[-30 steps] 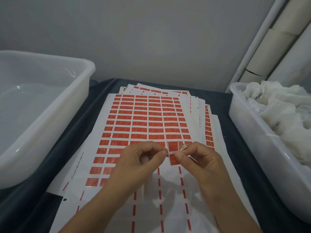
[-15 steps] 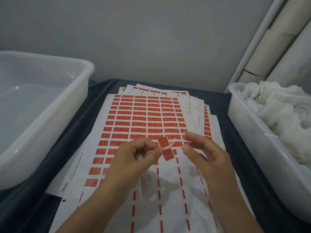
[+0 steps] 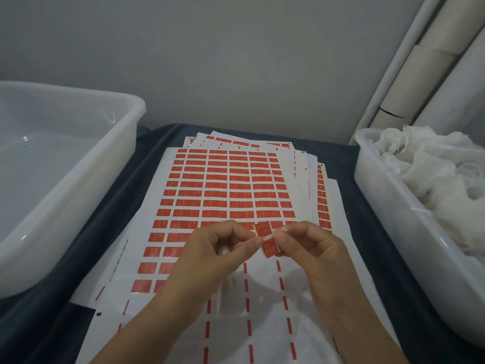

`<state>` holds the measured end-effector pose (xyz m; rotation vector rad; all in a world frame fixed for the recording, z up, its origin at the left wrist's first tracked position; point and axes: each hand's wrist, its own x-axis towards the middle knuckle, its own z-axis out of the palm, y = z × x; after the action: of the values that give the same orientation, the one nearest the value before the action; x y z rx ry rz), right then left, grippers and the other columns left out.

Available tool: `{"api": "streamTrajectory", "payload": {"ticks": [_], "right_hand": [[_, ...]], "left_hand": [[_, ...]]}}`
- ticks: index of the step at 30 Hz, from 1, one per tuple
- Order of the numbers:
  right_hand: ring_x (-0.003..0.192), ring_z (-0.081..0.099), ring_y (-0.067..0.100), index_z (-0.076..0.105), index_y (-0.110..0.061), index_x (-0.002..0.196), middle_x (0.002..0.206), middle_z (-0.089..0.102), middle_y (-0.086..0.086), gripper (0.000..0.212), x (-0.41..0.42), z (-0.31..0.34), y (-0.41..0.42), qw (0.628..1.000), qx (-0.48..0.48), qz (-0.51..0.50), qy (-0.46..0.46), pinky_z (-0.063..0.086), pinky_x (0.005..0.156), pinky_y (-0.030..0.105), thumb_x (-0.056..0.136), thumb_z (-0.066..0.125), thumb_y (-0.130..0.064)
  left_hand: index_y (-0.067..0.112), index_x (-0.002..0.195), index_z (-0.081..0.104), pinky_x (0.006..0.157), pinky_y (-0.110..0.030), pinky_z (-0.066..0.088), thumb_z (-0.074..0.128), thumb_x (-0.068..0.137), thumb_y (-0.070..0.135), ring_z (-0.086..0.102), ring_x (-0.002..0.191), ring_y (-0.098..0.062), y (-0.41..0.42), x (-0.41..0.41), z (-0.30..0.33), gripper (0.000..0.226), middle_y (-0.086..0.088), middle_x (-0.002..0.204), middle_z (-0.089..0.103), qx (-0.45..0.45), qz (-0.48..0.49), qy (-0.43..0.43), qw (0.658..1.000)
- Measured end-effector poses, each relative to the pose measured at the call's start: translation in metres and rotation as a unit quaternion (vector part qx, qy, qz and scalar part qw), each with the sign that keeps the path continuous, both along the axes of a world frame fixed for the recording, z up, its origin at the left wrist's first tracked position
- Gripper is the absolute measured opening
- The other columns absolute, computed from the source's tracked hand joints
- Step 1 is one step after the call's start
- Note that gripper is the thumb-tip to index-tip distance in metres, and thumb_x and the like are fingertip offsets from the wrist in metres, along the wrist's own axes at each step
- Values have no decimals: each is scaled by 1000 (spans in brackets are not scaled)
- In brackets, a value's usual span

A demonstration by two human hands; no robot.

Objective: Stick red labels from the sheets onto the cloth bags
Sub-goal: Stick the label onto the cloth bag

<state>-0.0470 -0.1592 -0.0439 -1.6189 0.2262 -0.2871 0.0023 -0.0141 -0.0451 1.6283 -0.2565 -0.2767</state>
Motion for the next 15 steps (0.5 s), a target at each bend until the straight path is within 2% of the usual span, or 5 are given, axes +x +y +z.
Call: {"api": "streamTrajectory", "payload": {"ticks": [4,8,10,12,15], "right_hand": [[82,63,-12,64,-23,80,78,68,-30,20,-1,-1,1,999,-25,-26,-23,41,59,-2,64,62,-35],[82,63,-11,63,-20,79,78,69,-26,21,-1,-4,0,999,-4,-33,-17,41,59,-2,63,64,-33],[82,62,-11,64,-19,79,78,69,-24,21,-1,-4,1,1000,2,-24,-16,40,58,-4,63,63,-33],[80,62,-12,65,-19,79,76,69,-25,21,-2,-3,3,1000,4,-17,-19,39,57,-5,64,63,-33],[81,64,-10,65,-19,79,77,70,-24,18,-3,-1,4,999,5,-12,-33,41,59,-3,65,63,-31]], "left_hand": [[38,53,66,50,-2,42,63,52,44,61,68,5,-3,-2,1,6,21,62,66,36,27,-44,998],[50,81,55,55,2,41,59,58,51,58,74,9,-3,-5,0,24,21,59,62,91,61,-175,978],[44,91,52,54,4,38,62,68,46,56,69,5,-3,-7,-2,26,27,60,51,129,65,-302,942],[30,96,59,54,8,33,62,73,41,51,62,1,-4,-10,-5,25,23,71,55,174,67,-405,895],[16,92,71,69,4,33,51,76,38,47,82,2,-4,-12,-8,34,5,78,70,206,56,-456,864]]}}
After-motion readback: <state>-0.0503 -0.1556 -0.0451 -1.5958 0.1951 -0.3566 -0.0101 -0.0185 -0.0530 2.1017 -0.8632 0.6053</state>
